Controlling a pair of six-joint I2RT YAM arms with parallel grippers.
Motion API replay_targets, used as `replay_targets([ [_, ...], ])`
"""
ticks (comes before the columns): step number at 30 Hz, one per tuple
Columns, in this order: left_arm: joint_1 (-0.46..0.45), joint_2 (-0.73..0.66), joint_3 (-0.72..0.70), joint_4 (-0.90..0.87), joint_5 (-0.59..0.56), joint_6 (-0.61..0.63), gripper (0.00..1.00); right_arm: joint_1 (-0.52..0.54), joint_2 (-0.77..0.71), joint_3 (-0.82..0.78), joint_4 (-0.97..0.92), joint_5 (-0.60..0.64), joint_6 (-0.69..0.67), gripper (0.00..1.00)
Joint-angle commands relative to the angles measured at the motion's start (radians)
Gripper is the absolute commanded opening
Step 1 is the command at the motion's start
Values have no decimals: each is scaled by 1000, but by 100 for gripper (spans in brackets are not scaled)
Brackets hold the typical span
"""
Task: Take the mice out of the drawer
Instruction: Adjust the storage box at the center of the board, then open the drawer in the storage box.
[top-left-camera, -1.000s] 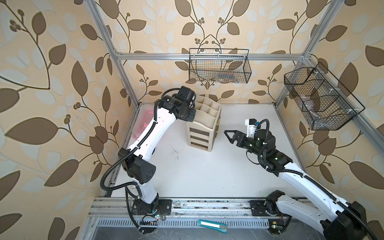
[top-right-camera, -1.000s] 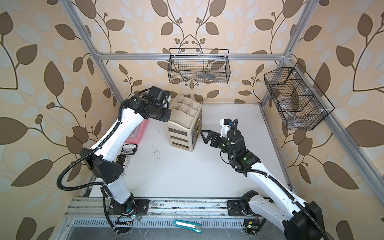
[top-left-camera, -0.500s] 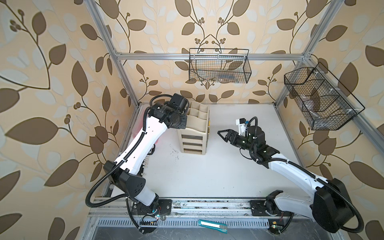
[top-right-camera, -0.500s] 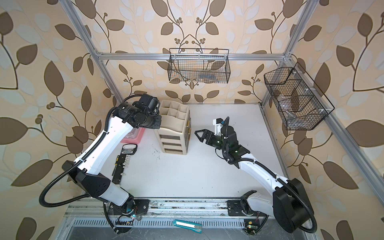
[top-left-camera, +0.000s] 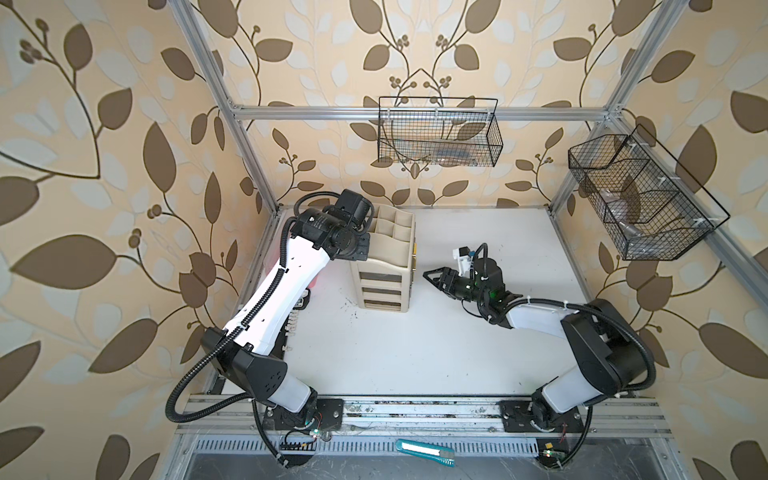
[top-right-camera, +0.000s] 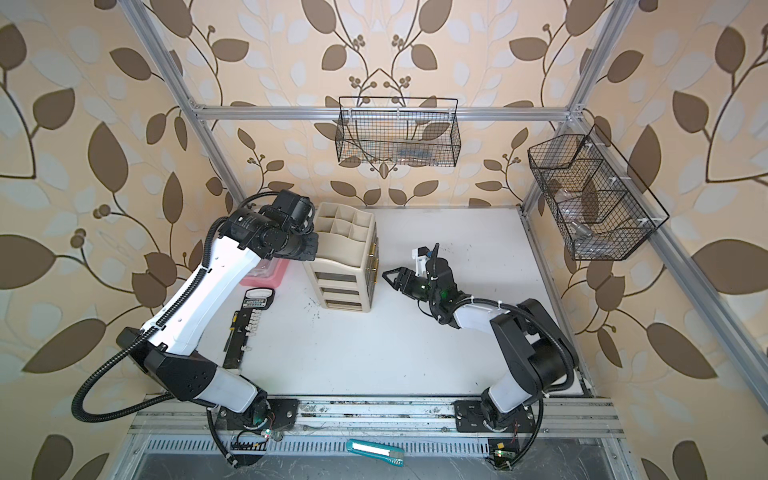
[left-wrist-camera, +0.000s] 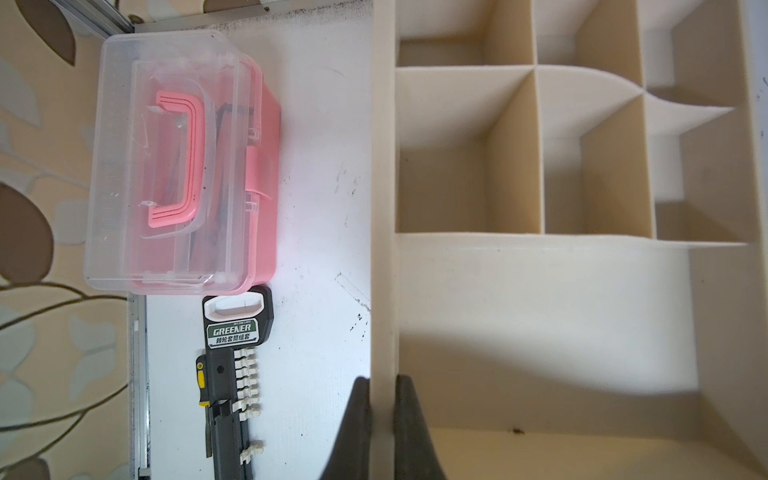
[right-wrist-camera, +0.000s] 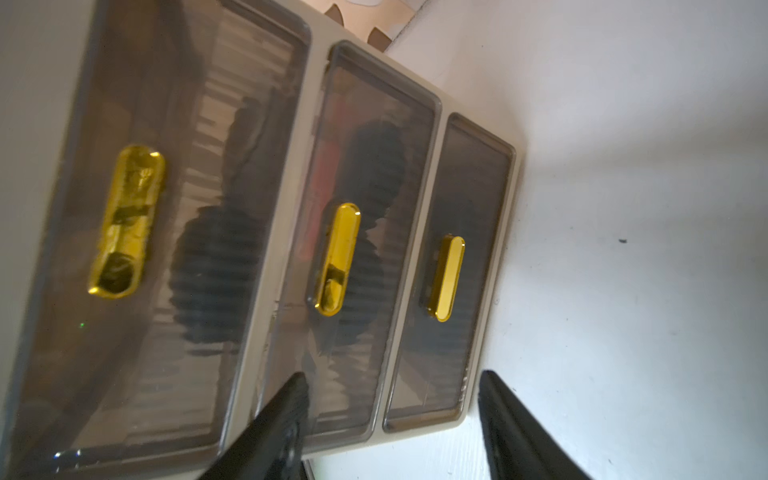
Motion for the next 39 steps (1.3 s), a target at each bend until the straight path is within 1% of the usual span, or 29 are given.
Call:
replay_targets([
  [1, 11, -37, -20, -29, -34, 0, 0, 8, 91, -13, 155, -49, 49, 60],
  [3, 11, -43, -30, -17, -34, -3, 0, 19, 143, 3, 190, -65, 54, 57],
  [6, 11, -45, -42, -6, -27, -7, 0, 21, 205, 9, 274, -76, 80, 55],
  [9, 11, -48, -54, 4, -25, -9, 0, 18, 263, 20, 326, -90, 98, 49],
  [11, 11, -49, -56, 7, -26, -13, 0, 18, 293, 26, 372, -106, 116, 48],
  [15, 11, -48, -65, 14, -27, -12, 0, 21, 312, 38, 380, -103, 112, 43],
  [18, 13, -49, -68, 17, -29, -11, 0, 20, 331, 46, 379, -102, 116, 42],
  [23, 12, -48, -63, 9, -30, -9, 0, 11, 381, 74, 465, -127, 171, 39],
  [27, 13, -48, -60, 11, -26, -9, 0, 14, 401, 99, 463, -121, 182, 35],
  [31, 13, -44, -59, 12, -23, -6, 0, 13, 430, 117, 510, -138, 211, 31],
  [36, 13, -43, -61, 14, -23, -5, 0, 11, 450, 131, 496, -139, 216, 27],
  [39, 13, -40, -62, 17, -23, -5, 0, 8, 462, 132, 504, -135, 221, 27],
])
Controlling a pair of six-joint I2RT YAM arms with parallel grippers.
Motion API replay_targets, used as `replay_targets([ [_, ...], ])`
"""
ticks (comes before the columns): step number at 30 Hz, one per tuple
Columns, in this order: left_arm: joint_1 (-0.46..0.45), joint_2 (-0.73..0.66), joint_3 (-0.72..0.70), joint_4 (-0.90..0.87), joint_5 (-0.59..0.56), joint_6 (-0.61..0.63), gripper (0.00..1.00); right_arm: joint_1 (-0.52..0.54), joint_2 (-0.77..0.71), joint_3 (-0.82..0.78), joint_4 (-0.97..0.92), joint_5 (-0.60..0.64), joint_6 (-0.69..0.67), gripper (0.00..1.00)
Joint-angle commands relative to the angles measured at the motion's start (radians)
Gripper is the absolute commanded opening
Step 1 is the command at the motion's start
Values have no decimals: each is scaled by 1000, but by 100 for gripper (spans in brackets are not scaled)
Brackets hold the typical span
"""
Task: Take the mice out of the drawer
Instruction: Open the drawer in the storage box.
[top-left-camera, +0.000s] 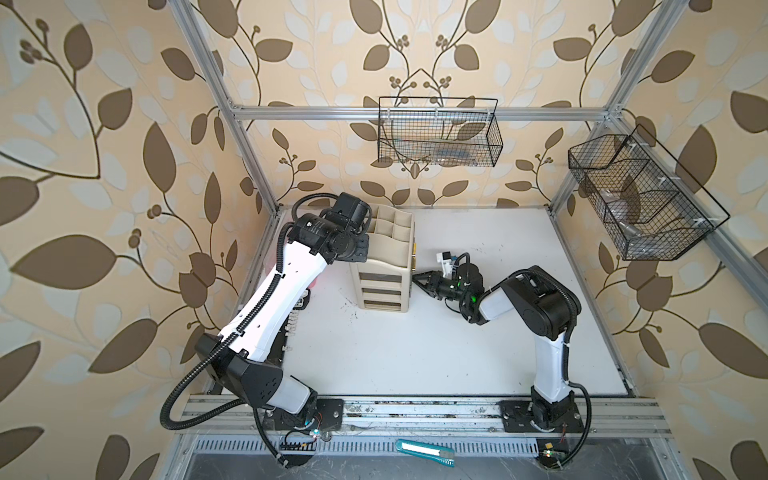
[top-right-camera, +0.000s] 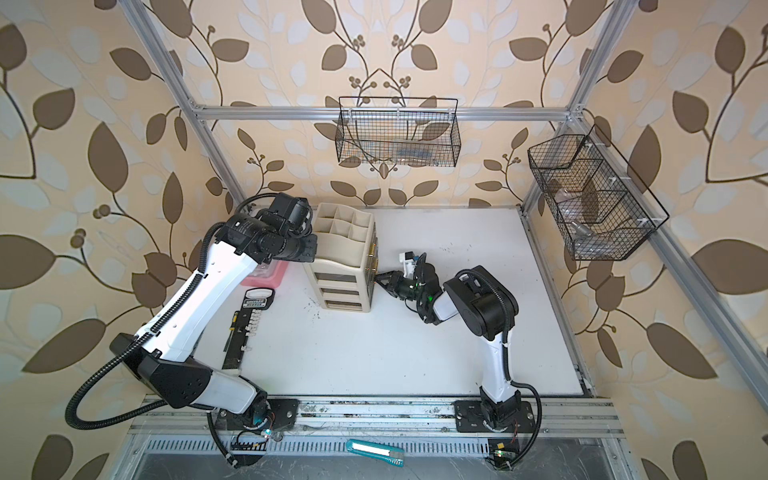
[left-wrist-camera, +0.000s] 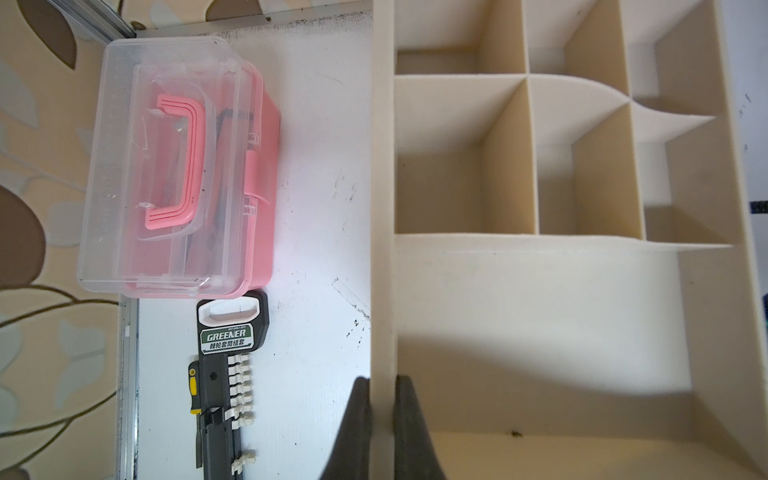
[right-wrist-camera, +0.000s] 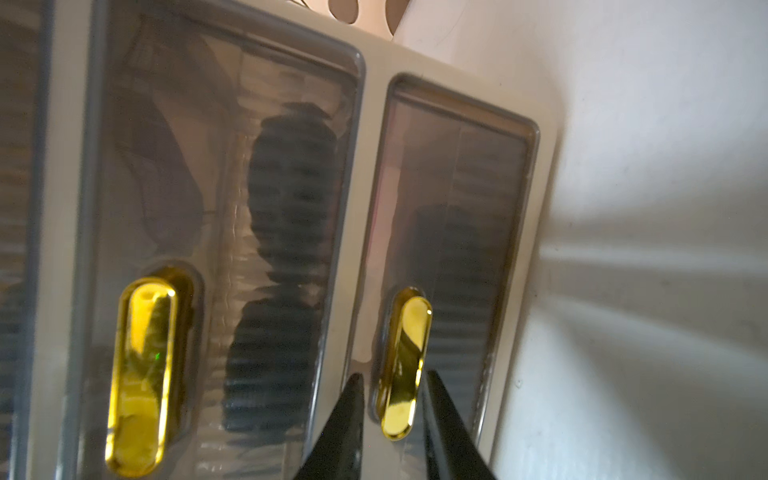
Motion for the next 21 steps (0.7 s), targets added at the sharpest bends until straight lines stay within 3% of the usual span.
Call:
replay_targets([
  [1, 13, -6, -14, -29, -23, 1, 0, -4, 33, 23, 38, -18, 28, 27],
  [21, 13, -12, -19, -29, -72, -23, 0, -34, 33, 11, 67, -21, 38, 13],
])
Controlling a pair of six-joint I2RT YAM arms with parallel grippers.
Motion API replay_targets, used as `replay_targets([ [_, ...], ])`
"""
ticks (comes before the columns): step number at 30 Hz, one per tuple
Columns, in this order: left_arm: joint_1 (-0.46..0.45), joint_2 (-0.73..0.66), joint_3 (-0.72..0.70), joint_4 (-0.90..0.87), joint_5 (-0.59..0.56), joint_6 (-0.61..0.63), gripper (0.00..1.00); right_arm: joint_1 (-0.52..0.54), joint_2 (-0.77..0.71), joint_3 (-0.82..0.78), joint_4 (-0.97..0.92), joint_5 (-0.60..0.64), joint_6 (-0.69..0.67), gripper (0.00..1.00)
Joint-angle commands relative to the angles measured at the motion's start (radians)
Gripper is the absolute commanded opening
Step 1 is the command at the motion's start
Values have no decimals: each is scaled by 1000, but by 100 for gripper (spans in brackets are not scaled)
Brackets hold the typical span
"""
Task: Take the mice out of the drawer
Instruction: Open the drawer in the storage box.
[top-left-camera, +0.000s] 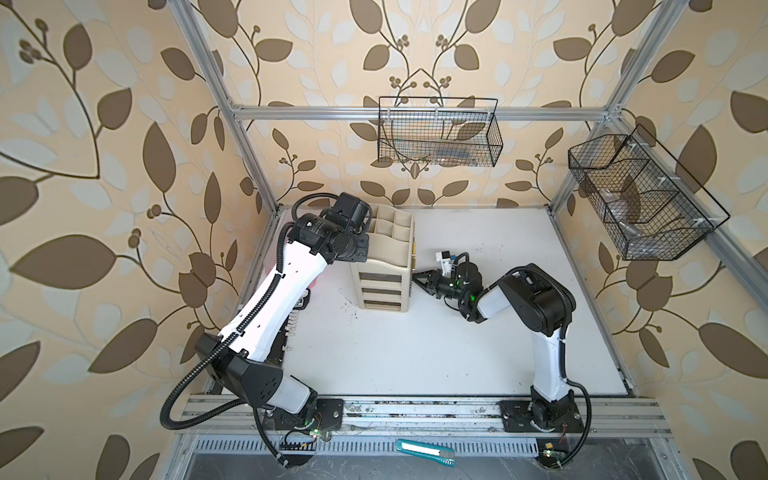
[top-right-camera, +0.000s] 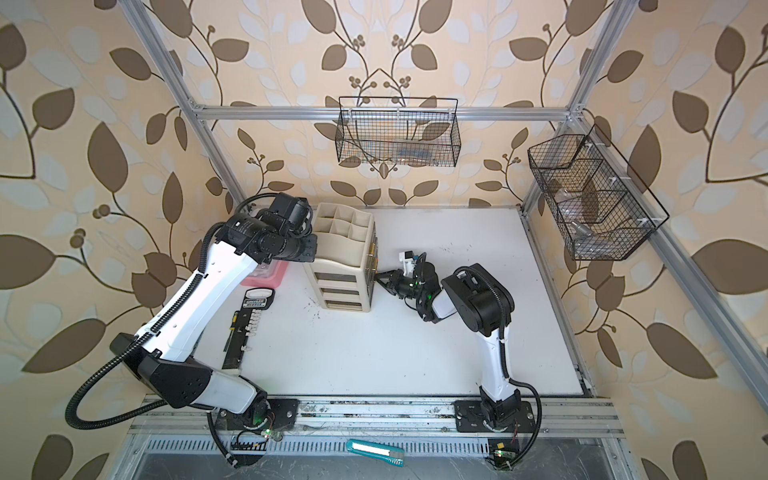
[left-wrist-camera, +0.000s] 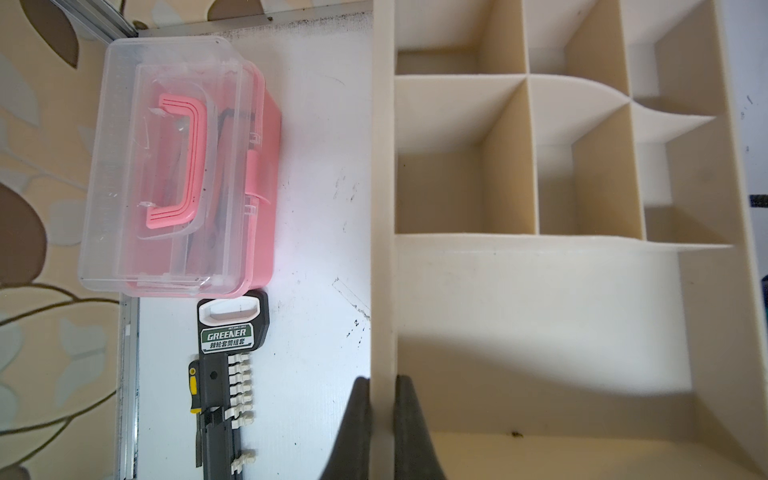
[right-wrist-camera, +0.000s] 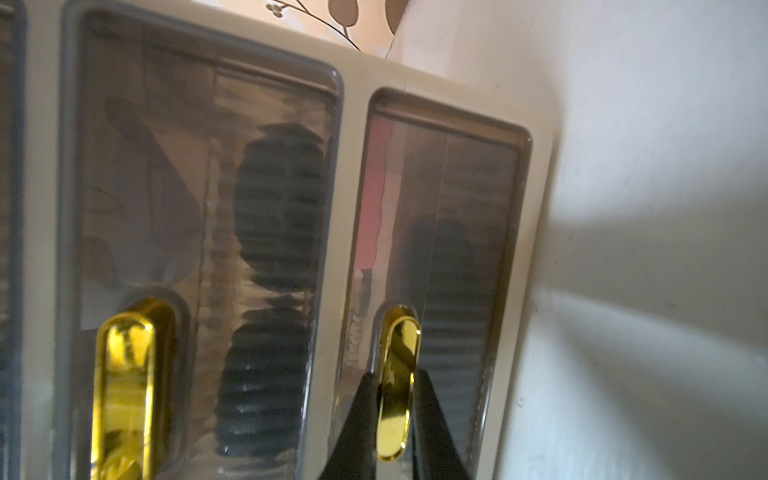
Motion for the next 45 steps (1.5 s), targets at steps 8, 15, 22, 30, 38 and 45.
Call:
replay_targets([
  [8, 13, -10, -19, -35, -94, -31, 0, -61, -65, -96, 45, -7, -17, 11],
  [15, 13, -12, -17, -37, -96, -38, 0, -107, -96, -157, 53, -20, -29, 10],
  [22, 13, 2, 1, -56, -112, -47, 0, -148, -147, -217, 25, -28, -61, 10],
  [30, 13, 9, 10, -59, -107, -47, 0, -214, -214, -267, -48, -49, -111, 9],
  [38, 13, 19, 18, -70, -96, -44, 0, -278, -262, -265, -156, -74, -160, 9],
  [45, 13, 30, 28, -68, -60, -44, 15, -274, -297, -240, -265, -75, -200, 14],
])
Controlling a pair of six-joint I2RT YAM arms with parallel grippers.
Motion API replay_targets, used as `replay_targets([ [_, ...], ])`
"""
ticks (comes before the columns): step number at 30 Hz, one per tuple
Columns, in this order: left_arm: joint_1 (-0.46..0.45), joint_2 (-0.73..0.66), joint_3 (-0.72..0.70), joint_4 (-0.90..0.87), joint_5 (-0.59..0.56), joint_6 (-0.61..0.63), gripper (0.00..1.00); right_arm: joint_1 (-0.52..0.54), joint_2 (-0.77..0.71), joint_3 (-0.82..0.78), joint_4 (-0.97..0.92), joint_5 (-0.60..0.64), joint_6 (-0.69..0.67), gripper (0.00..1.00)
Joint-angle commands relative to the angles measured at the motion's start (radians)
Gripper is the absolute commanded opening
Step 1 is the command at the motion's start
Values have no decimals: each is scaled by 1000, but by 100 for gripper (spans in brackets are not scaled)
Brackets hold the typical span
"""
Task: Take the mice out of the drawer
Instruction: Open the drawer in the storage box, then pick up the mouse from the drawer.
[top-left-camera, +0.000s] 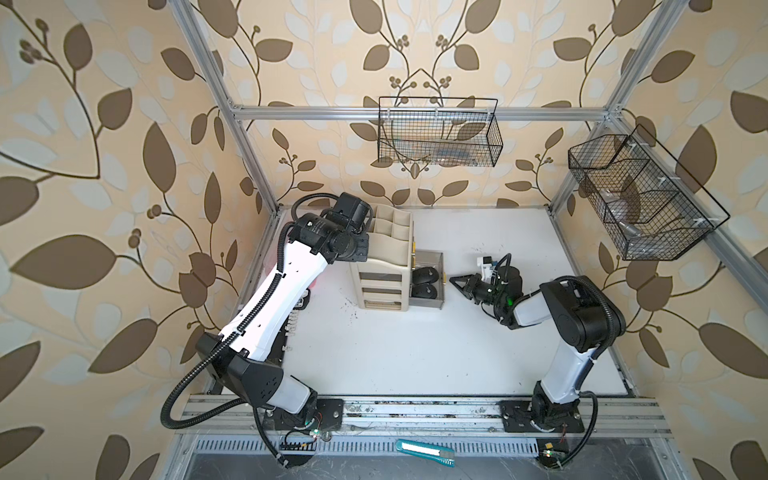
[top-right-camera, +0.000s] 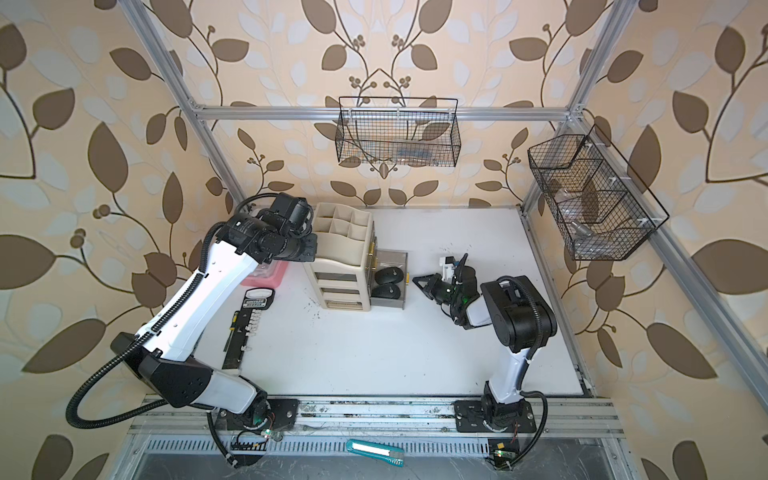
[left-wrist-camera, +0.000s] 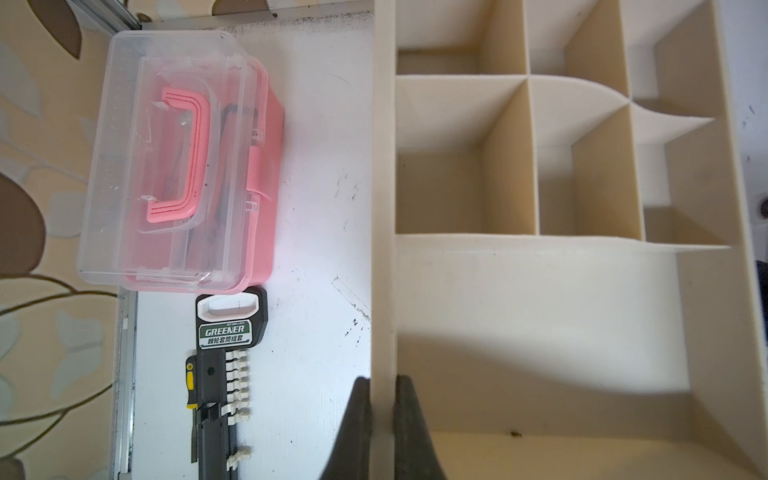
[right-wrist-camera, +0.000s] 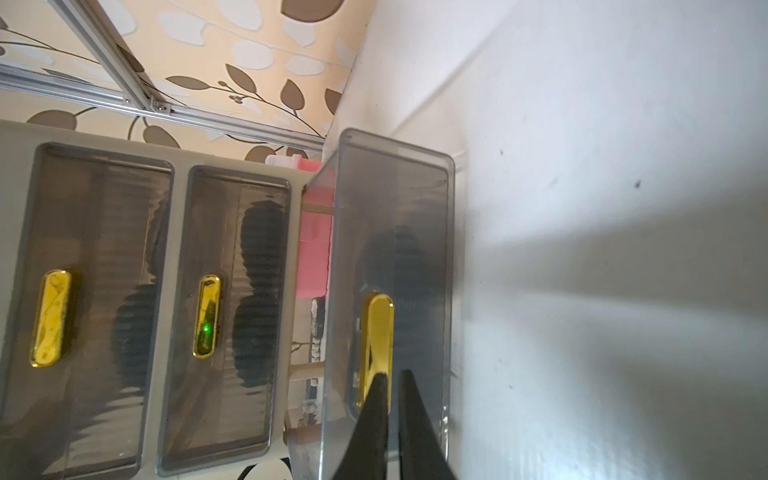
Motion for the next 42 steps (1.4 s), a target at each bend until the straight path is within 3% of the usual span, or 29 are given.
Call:
replay_targets([
  [1, 14, 24, 28, -62, -52, -16, 21, -1, -55, 14, -81, -11, -33, 15],
  [6, 14, 24, 67, -57, -54, -12, 47, 3, -190, 46, -330, 46, -110, 27],
  [13, 14, -37, 78, -31, -57, 0, 67, 81, -387, 270, -946, 310, -207, 50],
  [21, 14, -275, -84, 92, 14, 0, 76, 261, -385, 532, -1311, 584, 61, 60],
  [28, 14, -416, -236, 178, 118, 21, 98, 403, -272, 694, -1410, 751, 255, 65],
  [35, 14, -462, -332, 236, 227, 26, 99, 434, -136, 785, -1420, 758, 375, 72],
  [42, 13, -462, -347, 251, 221, 22, 99, 440, -55, 811, -1416, 778, 479, 76],
])
